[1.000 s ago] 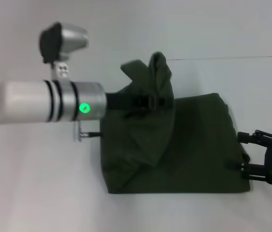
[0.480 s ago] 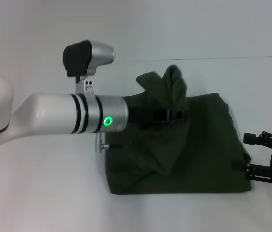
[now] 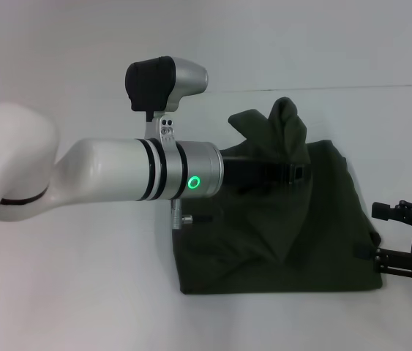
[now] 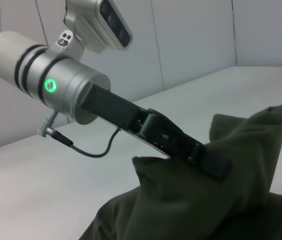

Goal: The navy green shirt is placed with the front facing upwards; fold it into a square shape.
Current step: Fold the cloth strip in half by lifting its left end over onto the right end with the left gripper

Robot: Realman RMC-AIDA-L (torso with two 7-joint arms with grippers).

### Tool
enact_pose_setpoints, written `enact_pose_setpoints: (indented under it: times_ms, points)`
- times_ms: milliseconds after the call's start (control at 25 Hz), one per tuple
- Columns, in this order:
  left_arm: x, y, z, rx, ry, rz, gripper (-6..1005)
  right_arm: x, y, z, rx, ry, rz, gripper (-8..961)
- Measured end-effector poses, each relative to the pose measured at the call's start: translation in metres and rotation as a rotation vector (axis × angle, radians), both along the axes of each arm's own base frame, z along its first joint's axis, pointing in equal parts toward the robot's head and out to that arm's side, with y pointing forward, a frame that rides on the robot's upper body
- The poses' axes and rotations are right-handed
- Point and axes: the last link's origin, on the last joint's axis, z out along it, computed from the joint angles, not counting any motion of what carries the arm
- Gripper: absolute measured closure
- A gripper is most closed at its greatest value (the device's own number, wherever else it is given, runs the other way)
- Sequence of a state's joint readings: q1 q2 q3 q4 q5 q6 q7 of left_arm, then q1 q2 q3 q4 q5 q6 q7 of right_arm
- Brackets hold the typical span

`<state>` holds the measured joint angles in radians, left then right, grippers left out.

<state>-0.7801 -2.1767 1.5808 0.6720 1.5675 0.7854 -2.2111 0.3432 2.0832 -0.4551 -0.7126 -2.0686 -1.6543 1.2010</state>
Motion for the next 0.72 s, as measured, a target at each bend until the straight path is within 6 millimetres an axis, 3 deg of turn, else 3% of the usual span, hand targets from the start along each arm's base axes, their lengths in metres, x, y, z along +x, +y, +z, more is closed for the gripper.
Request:
enact_pose_setpoints:
  times_ms: [720]
  points:
    - [-0.0026, 0.0016, -0.0026, 0.067, -0.026, -0.028, 908, 0.0000, 0.0011, -0.0003, -0.003, 0.000, -0.007, 71]
